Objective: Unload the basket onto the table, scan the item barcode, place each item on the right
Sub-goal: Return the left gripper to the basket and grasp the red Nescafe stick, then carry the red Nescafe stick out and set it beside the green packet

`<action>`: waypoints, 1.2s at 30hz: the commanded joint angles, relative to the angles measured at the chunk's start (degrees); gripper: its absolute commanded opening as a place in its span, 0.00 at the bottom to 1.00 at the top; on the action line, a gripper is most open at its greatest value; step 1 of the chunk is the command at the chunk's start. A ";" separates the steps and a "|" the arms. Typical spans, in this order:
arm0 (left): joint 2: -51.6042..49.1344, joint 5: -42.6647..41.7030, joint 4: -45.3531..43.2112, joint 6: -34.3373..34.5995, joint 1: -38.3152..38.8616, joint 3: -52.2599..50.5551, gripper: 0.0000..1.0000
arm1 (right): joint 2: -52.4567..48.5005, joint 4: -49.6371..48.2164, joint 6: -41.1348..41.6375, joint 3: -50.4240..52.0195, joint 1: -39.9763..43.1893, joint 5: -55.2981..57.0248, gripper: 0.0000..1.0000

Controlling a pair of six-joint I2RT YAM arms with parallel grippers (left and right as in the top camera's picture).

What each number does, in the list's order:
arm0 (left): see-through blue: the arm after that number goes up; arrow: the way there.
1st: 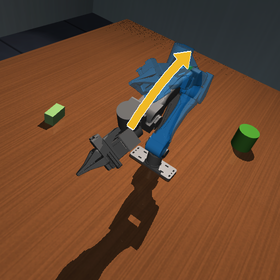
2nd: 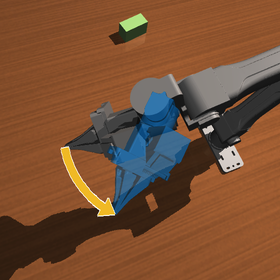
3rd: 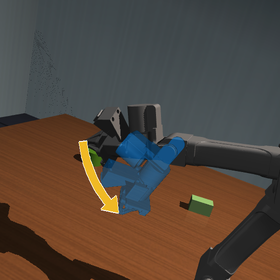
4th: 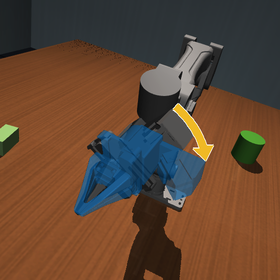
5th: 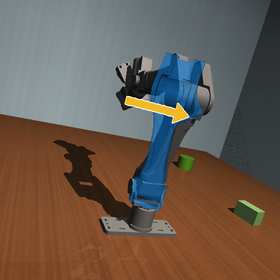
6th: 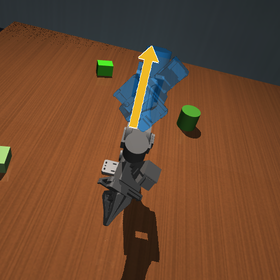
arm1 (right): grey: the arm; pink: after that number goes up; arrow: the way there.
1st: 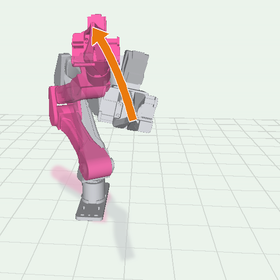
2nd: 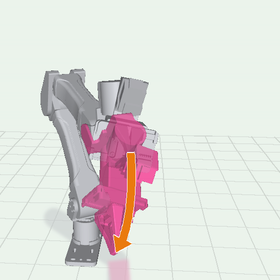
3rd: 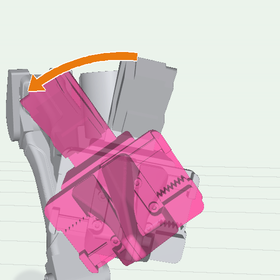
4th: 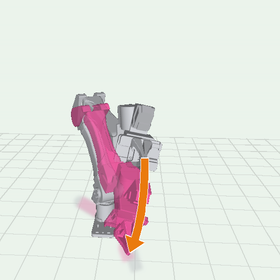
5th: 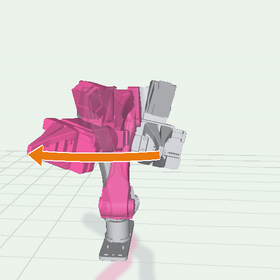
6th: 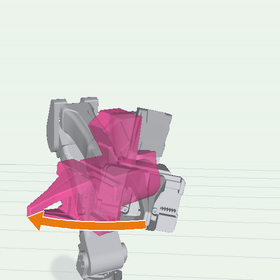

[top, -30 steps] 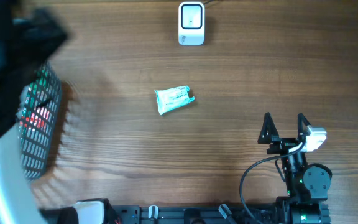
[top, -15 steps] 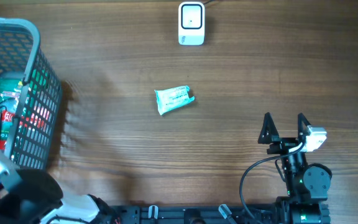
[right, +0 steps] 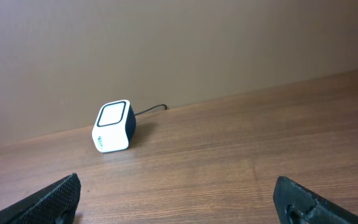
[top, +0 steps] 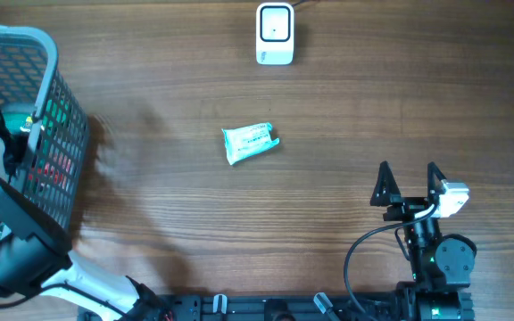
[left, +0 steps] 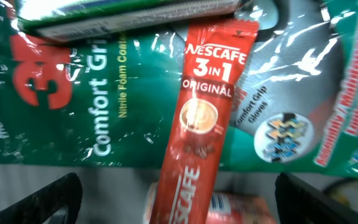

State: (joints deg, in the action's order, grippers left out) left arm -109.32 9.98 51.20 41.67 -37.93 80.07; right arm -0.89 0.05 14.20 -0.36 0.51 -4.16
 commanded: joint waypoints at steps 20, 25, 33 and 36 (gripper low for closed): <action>21.81 -12.07 19.85 -0.74 1.14 31.67 0.04 | 0.46 -0.13 -0.52 0.07 -0.35 0.74 1.00; 29.94 -18.27 23.63 -0.76 20.24 31.65 0.04 | 0.46 -0.13 -0.50 0.07 -0.35 0.74 1.00; 17.18 -6.88 17.55 1.68 66.23 25.05 0.04 | 0.46 -0.13 -0.52 0.07 -0.35 0.74 1.00; 5.11 -6.88 12.48 2.36 75.56 22.93 0.04 | 0.46 -0.13 -0.52 0.07 -0.35 0.74 1.00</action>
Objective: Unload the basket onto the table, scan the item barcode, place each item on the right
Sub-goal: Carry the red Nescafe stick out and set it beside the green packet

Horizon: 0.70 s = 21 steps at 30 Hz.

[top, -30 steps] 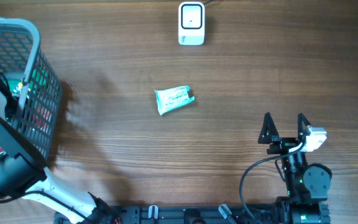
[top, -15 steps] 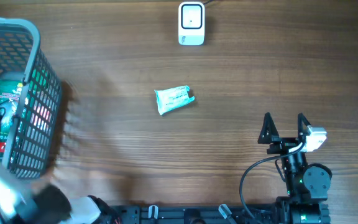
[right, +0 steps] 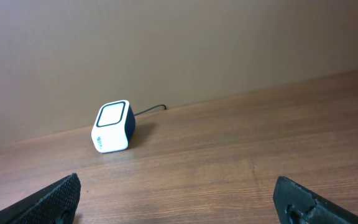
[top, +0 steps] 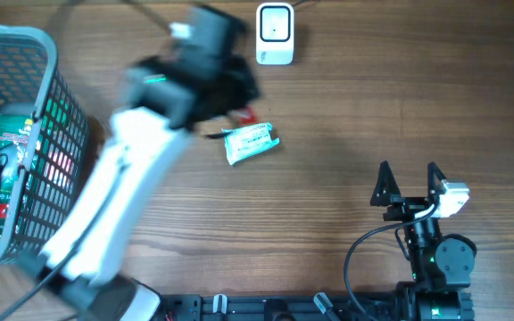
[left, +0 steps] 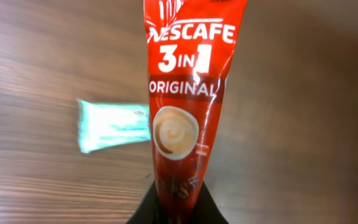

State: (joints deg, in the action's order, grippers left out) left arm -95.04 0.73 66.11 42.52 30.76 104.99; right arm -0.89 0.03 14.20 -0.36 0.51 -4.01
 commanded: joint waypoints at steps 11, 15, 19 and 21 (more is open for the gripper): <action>-32.70 1.92 -6.99 3.21 18.62 -1.99 0.05 | 0.46 -0.11 -0.52 0.07 -0.35 0.59 1.00; -32.28 1.97 -5.84 3.17 17.81 -1.79 0.70 | 0.46 -0.11 -0.50 0.07 -0.35 0.59 1.00; -27.23 3.43 0.26 2.71 13.29 3.78 0.94 | 0.46 -0.11 -0.52 0.07 -0.35 0.59 1.00; -22.80 7.04 4.28 2.45 10.62 8.46 1.00 | 0.46 -0.11 -0.50 0.07 -0.35 0.59 1.00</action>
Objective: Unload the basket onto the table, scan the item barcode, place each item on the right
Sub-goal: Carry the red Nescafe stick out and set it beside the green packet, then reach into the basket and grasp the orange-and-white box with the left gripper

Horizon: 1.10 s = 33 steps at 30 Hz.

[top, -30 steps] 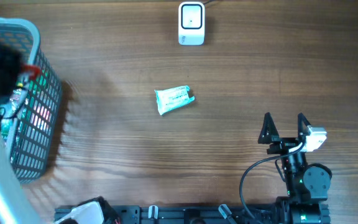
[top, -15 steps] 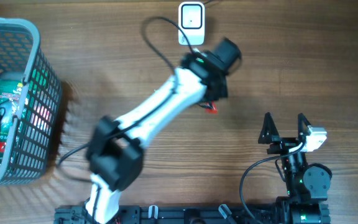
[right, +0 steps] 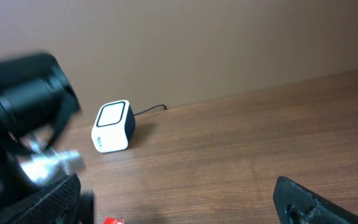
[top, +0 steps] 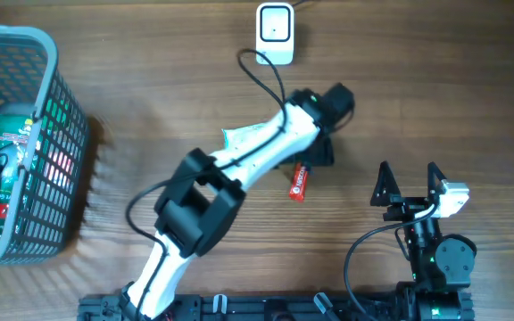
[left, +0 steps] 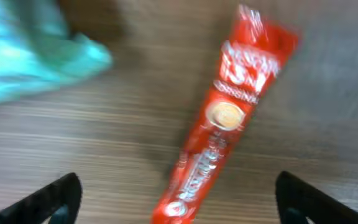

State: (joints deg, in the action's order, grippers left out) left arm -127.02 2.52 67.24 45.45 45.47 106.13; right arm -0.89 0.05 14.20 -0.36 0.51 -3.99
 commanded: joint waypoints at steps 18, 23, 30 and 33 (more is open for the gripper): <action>39.56 11.85 21.27 9.46 -71.82 12.41 1.00 | 0.46 -0.13 -0.55 0.07 -0.35 0.57 1.00; 39.58 5.11 11.17 5.07 -81.29 -7.32 1.00 | 0.46 -0.13 -0.52 0.07 -0.35 0.57 1.00; 39.58 -5.60 -11.76 -0.33 -82.44 -34.27 1.00 | 0.46 -0.13 -0.50 0.07 -0.35 0.57 1.00; 39.36 -6.14 -17.64 -0.52 -82.99 -40.24 1.00 | 0.46 -0.13 -0.52 0.07 -0.35 0.57 1.00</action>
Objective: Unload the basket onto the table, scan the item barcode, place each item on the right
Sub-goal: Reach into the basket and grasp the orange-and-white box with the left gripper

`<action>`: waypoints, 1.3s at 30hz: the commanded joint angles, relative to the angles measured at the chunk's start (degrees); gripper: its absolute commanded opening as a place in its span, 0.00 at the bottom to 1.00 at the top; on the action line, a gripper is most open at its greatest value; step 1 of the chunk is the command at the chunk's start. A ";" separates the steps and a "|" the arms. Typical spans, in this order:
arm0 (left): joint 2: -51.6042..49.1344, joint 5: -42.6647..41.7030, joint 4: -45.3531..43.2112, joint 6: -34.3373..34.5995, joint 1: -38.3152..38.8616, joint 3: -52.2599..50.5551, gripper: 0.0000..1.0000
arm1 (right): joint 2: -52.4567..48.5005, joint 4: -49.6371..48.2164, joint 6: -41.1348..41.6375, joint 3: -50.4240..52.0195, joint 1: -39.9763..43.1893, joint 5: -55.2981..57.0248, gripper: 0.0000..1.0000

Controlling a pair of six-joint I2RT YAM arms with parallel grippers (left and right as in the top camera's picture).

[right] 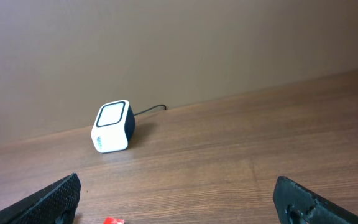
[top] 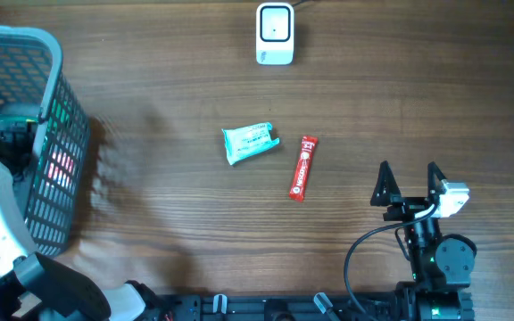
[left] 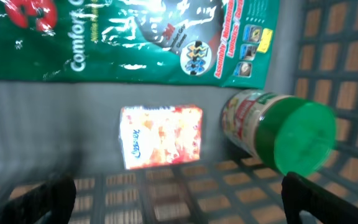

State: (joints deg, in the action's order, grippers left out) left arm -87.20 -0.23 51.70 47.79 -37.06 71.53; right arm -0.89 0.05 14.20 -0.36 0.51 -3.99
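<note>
The white barcode scanner stands at the table's far edge, also seen as the white scanner. A red Nescafe stick lies on the table just right of a teal packet. My left gripper is open inside the grey basket, empty, over a green glove pack, a pink-orange box and a green-lidded jar. My right gripper stands open and empty at the front right, facing the scanner.
The basket's mesh wall closes in the left gripper on the right side. A corner of the red stick shows at the bottom of the right wrist view. The scanner's cable runs off behind it.
My left gripper was open over the red stick at mid-table; now it is inside the basket at the left. The stick stays on the table beside the teal packet. The right arm has not moved.
My left gripper was open in the basket over the red stick. Then it was shut on the stick above the table near the teal packet. Then it was open with the stick lying on the table. Now it is in the basket again.
</note>
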 commanded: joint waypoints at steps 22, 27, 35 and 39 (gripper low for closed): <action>-7.76 -5.31 4.15 -10.73 -11.43 6.49 1.00 | 0.46 -0.13 -0.50 0.07 -0.35 0.57 1.00; -15.02 -17.86 -0.09 -21.35 -11.43 0.35 1.00 | 0.46 -0.13 -0.52 0.07 -0.35 0.57 1.00; -17.99 -18.43 -4.76 -22.93 -11.15 -2.95 1.00 | 0.46 -0.13 -0.52 0.07 -0.35 0.57 1.00; -17.99 -18.43 -2.99 -22.95 -10.99 -3.19 0.97 | 0.46 -0.13 -0.52 0.07 -0.35 0.57 1.00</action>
State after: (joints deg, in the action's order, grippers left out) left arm -104.64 -17.74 47.75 26.15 -48.42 69.58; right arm -0.89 0.05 14.20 -0.36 0.51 -3.99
